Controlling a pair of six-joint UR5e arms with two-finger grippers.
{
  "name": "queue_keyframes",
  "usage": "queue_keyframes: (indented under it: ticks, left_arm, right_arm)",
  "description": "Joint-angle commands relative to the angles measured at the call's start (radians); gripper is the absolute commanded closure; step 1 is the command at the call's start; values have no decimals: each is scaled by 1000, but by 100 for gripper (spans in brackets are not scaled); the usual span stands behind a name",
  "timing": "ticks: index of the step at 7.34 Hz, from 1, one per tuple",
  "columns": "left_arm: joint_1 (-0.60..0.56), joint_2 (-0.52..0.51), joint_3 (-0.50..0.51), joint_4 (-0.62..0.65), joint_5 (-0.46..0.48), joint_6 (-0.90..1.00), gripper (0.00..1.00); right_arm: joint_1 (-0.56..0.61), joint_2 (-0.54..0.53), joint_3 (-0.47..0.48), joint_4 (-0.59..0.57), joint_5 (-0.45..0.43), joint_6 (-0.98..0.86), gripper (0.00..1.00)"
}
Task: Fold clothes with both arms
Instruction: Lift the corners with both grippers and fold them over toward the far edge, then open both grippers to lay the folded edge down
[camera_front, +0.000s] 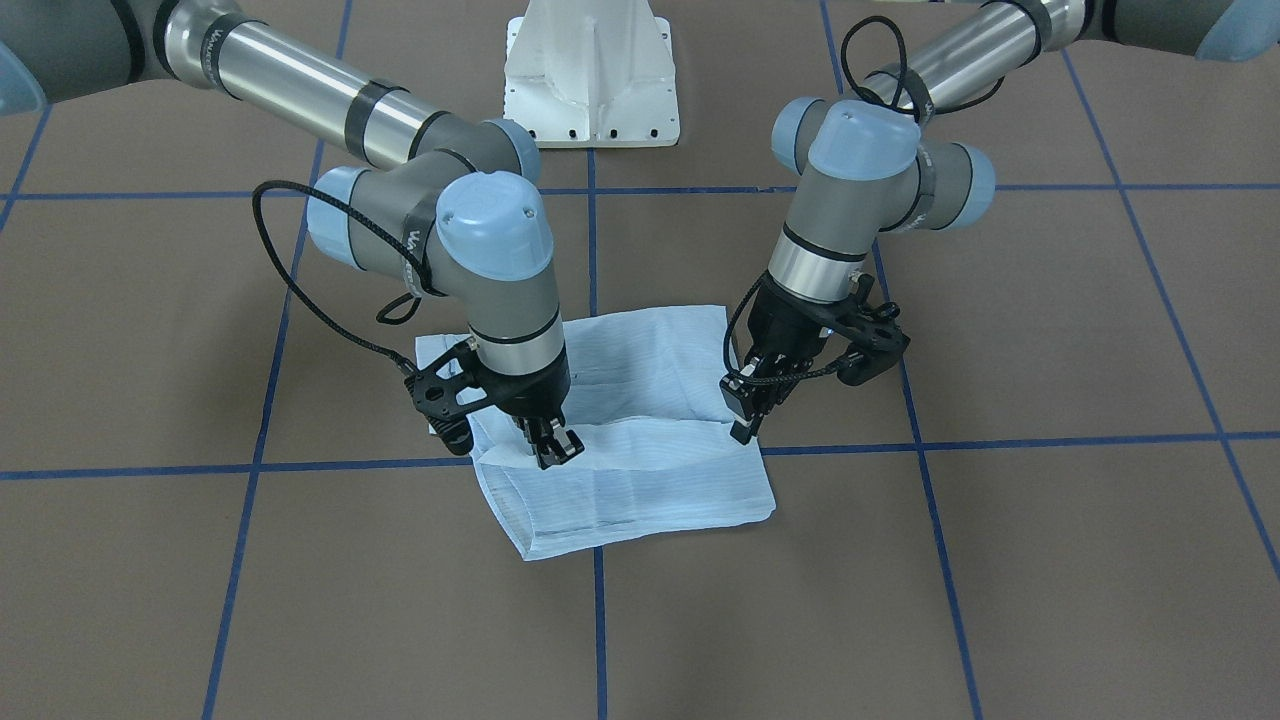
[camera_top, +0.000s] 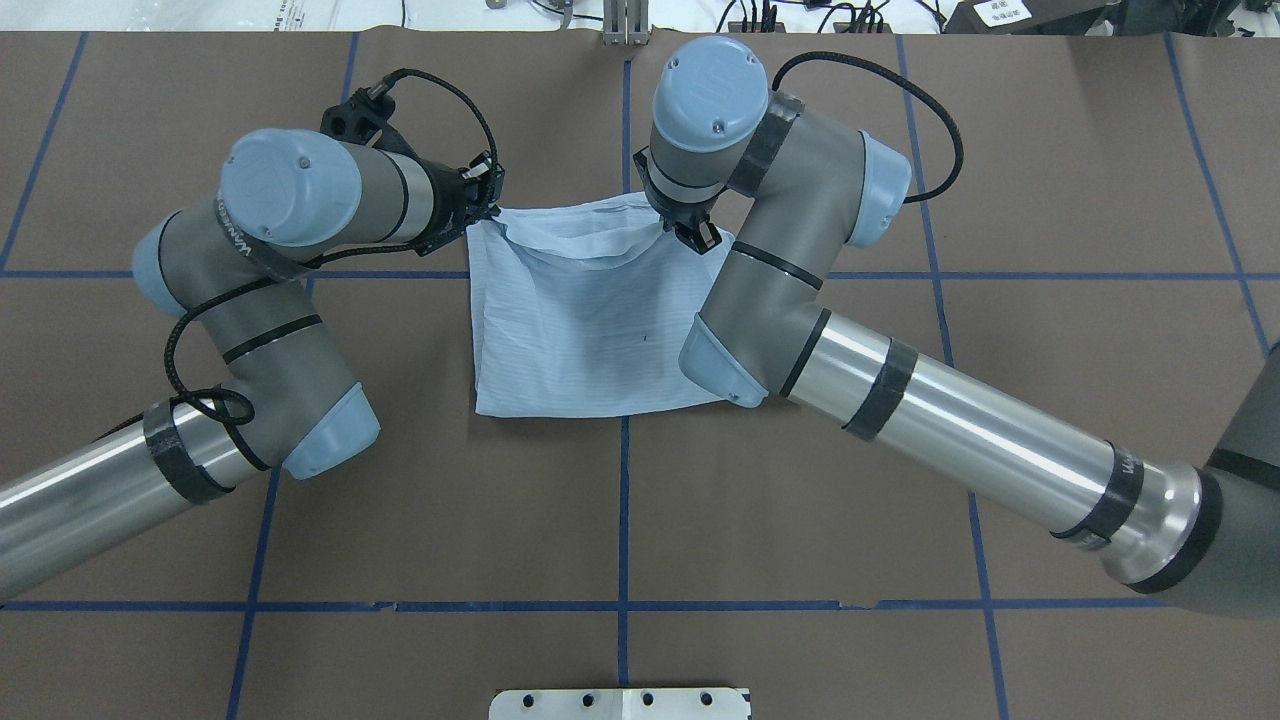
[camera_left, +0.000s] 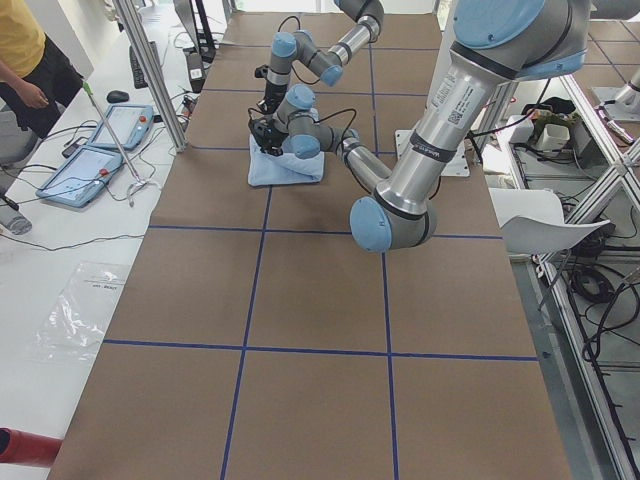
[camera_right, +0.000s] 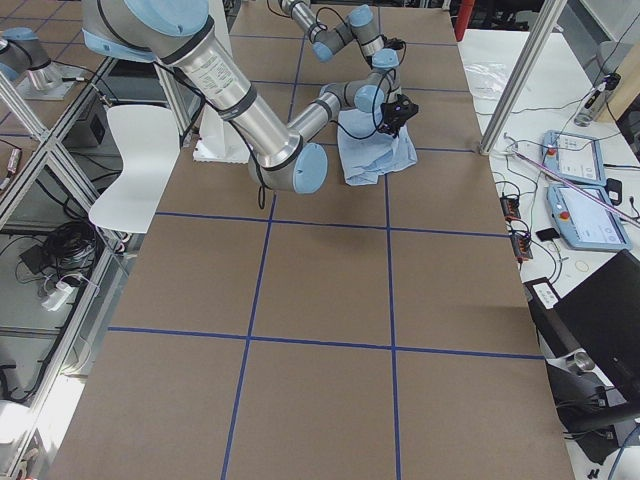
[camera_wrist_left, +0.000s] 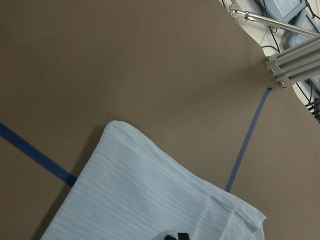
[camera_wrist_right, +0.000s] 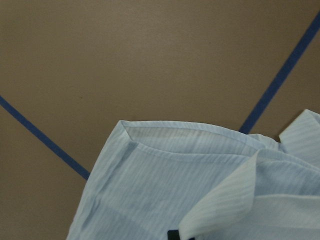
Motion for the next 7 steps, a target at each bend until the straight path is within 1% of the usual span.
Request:
queue_keyframes:
  ticks: [1, 2, 3, 4, 5, 7]
  left_arm:
    - [-6, -12, 114, -104, 3, 50, 100]
    - [-18, -24, 157, -109, 3, 86, 60]
    - [-50, -30, 186, -132, 3, 158, 30]
    - [-67, -30, 201, -135, 1, 165, 29]
    - [-68, -30, 200, -137, 1, 167, 27]
    - [-75, -24, 195, -138, -8, 194, 27]
  right_arm:
    - [11, 18, -78, 55, 5, -72, 46]
    - [22, 71, -148, 64, 7, -102, 0]
    - [64, 133, -235, 101, 22, -157, 0]
    - [142, 126, -243, 100, 147, -248, 0]
    - [146, 100, -245, 98, 154, -274, 0]
    - [157, 63, -225, 101, 156, -346, 0]
